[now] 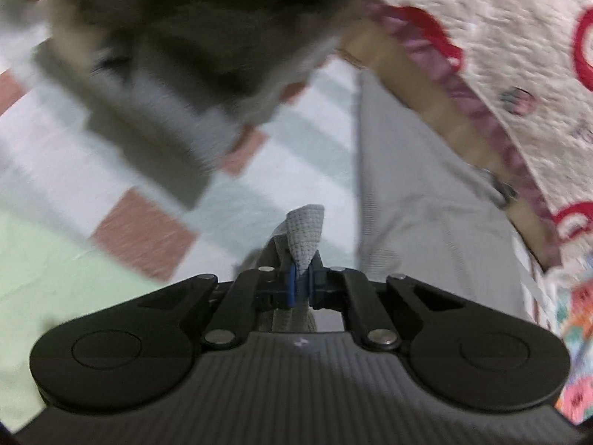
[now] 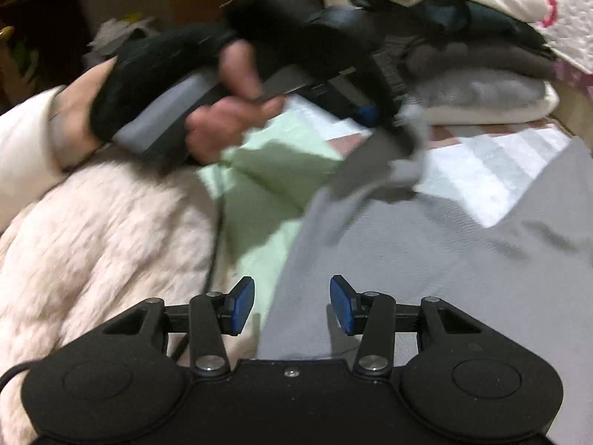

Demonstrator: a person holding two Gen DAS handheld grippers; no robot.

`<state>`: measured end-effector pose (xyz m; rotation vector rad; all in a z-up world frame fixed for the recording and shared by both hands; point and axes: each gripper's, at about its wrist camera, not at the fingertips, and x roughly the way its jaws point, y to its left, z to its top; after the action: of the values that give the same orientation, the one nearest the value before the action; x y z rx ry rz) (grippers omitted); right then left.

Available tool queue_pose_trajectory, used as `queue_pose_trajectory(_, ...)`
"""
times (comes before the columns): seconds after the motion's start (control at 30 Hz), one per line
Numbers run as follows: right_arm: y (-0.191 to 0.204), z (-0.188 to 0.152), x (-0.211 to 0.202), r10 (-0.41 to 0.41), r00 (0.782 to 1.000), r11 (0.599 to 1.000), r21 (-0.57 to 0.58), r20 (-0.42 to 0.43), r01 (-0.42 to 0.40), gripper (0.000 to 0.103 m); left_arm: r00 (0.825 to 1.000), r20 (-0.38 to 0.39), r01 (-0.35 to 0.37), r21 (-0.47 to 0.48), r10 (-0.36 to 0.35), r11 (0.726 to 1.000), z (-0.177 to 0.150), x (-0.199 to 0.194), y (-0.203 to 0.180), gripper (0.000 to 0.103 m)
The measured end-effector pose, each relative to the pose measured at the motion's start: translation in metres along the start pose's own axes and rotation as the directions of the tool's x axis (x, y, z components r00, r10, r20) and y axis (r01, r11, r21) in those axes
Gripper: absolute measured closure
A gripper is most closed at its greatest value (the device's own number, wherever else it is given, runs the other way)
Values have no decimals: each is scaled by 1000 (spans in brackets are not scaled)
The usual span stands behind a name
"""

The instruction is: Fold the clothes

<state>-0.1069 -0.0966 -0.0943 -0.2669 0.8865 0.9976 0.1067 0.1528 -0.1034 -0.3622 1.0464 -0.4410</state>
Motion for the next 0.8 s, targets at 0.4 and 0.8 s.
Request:
queue_pose_trajectory(0.4, -50, -22, -13, -22, 997, 941, 340, 78, -6, 101, 996, -2, 87, 32, -87, 996, 9, 37, -12, 93)
queue_pose_trajectory(0.8, -101, -67, -33, -214, 975, 691, 714, 52, 113, 101, 1000, 3, 10, 68, -11, 998, 0, 18, 1, 58)
